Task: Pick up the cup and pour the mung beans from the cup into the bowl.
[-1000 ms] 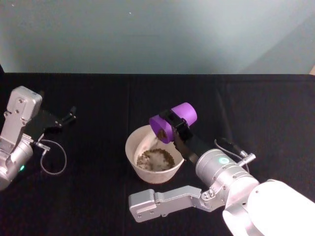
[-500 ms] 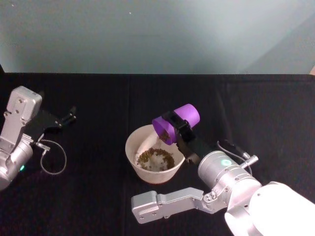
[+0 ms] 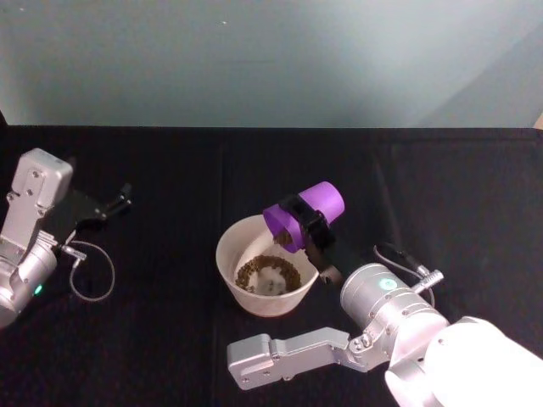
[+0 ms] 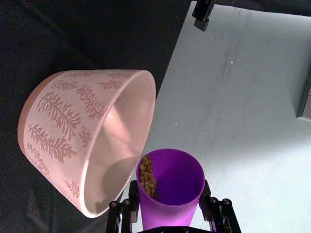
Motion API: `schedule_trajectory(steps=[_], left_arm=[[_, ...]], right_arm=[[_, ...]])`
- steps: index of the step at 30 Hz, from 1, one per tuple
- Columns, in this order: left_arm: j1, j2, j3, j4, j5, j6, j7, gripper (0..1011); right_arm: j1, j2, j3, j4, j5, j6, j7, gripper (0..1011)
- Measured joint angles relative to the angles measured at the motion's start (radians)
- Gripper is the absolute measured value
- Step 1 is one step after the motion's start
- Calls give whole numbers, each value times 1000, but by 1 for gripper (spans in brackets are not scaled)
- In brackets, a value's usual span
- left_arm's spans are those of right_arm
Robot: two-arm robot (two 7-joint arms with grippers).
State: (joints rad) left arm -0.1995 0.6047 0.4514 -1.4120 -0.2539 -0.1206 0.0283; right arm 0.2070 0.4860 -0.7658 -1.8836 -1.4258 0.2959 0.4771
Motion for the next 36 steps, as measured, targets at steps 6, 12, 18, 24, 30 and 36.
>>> schedule_trajectory(steps=[6,12,18,24,30,36], left_arm=[[0,0,0,0,0,0,0,1000],[0,0,0,0,0,0,0,1000],[0,0,0,0,0,0,0,1000],[0,0,0,0,0,0,0,1000],[0,0,0,0,0,0,0,1000],[0,0,0,0,0,0,0,1000]], right_arm=[[2,0,-7,2,-16,3,1,729],[1,0,-11,4,-29,5,-2,729],[1,0,-15,5,-38,6,-5,729],[0,0,-16,7,-44,6,-9,729],[1,0,-18,8,-48,6,-10,729],[2,0,-20,8,-53,6,-10,729]])
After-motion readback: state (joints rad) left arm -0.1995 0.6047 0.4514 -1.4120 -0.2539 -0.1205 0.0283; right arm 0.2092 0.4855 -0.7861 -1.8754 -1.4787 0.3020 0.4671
